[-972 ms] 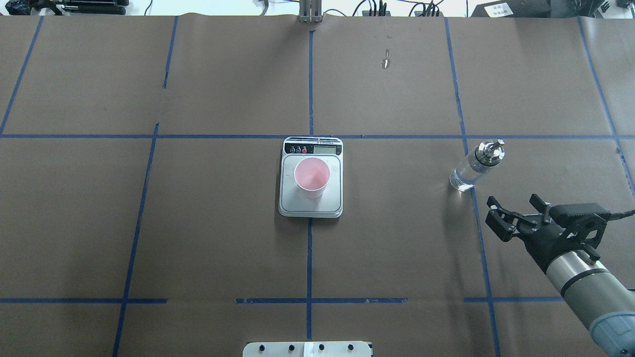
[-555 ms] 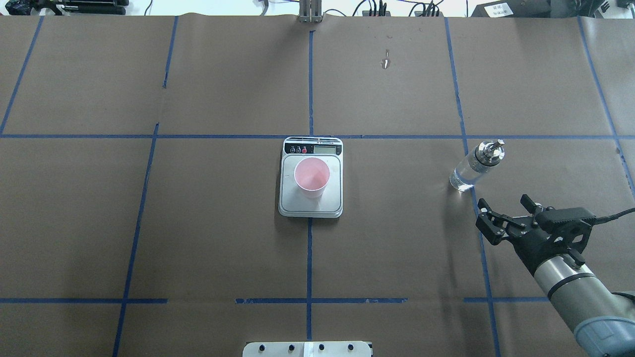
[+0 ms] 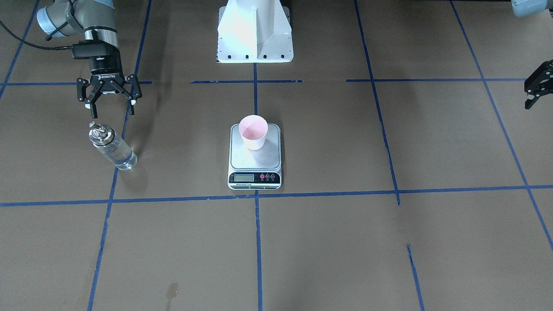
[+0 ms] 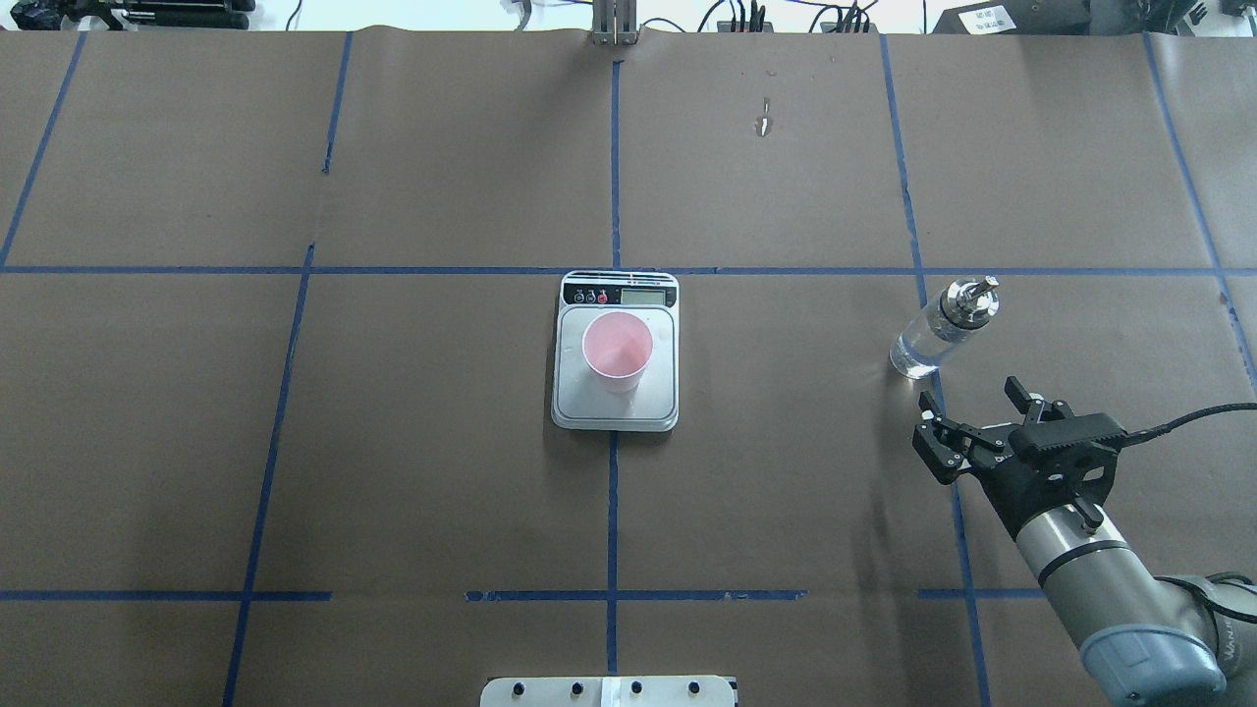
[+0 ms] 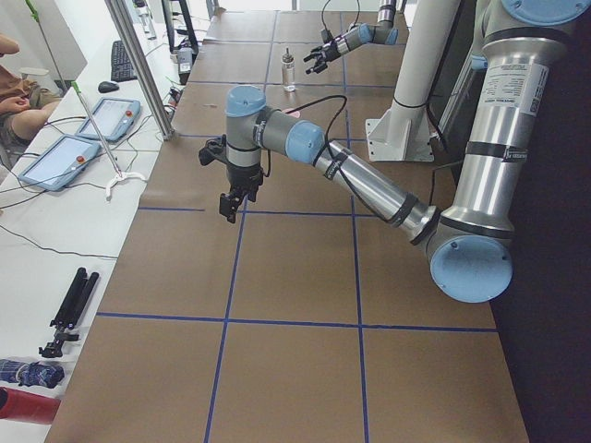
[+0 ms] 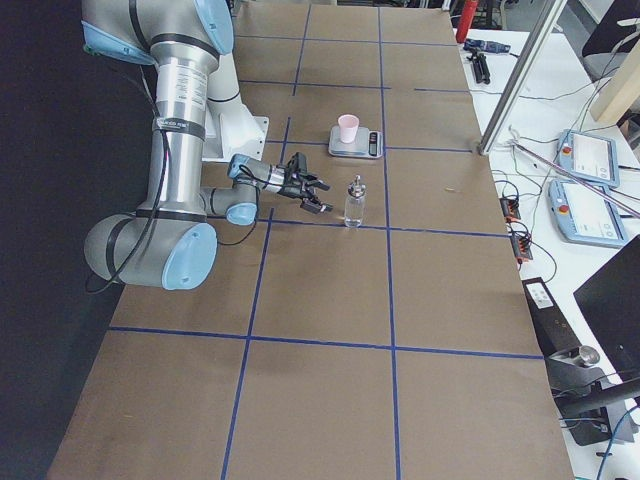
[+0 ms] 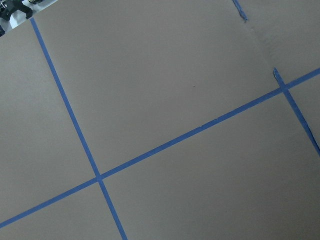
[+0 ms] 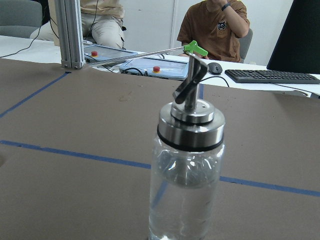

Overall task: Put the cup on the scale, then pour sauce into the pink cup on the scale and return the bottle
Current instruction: 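Advance the right gripper around the bottle's body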

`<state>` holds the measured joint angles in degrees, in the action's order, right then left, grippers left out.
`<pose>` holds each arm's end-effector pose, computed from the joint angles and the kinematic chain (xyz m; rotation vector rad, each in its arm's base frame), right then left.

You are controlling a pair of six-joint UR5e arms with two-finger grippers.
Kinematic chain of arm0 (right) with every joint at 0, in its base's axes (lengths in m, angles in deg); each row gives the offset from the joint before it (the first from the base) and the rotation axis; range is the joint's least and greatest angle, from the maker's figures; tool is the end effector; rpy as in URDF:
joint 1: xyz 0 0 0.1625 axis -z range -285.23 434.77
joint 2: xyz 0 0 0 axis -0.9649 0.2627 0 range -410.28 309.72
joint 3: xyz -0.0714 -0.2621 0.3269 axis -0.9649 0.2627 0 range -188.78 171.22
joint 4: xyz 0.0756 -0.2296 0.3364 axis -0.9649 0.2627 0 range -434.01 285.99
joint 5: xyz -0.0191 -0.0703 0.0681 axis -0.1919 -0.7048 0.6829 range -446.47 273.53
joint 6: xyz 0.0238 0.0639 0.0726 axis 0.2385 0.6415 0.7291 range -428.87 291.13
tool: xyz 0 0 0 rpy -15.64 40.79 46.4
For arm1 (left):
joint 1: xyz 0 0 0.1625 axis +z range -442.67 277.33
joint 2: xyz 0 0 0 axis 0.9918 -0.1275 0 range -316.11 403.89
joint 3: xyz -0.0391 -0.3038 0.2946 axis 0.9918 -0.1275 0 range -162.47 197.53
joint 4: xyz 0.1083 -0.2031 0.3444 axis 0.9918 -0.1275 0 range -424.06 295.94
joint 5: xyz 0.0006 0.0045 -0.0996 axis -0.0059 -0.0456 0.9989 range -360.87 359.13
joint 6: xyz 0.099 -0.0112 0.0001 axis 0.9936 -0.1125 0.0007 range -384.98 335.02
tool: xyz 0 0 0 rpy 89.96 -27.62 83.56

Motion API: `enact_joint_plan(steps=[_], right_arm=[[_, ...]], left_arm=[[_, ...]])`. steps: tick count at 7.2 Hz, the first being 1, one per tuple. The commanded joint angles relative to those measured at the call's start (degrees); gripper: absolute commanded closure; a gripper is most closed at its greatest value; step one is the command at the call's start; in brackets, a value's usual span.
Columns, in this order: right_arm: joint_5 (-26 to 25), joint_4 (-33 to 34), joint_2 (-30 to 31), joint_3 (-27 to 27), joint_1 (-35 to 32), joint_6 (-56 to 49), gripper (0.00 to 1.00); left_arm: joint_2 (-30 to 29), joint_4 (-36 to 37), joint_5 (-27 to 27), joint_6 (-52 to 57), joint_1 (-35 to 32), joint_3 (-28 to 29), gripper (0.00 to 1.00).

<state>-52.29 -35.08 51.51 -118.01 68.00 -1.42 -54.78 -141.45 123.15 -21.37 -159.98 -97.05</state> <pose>-0.3736 -0.2616 0.4720 1.0840 -0.6756 0.2596 0.0374 -0.5189 0.4097 0.3039 0.6166 0.3803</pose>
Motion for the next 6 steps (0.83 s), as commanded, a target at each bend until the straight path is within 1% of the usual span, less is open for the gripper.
enact_joint_plan(steps=[1, 4, 6], right_arm=[[-0.43, -0.09, -0.80, 1.64, -0.08, -0.04, 0.00], [-0.52, -0.18, -0.80, 2.43, -1.40, -0.04, 0.00], [-0.17, -0.09, -2.02, 3.66, -3.15, -0.48, 0.00]], left_arm=[[-0.21, -0.30, 0.00, 0.00, 0.14, 0.24, 0.00], [-0.47, -0.66, -0.17, 0.17, 0.31, 1.12, 0.00], [-0.47, -0.66, -0.17, 0.00, 0.32, 1.12, 0.00]])
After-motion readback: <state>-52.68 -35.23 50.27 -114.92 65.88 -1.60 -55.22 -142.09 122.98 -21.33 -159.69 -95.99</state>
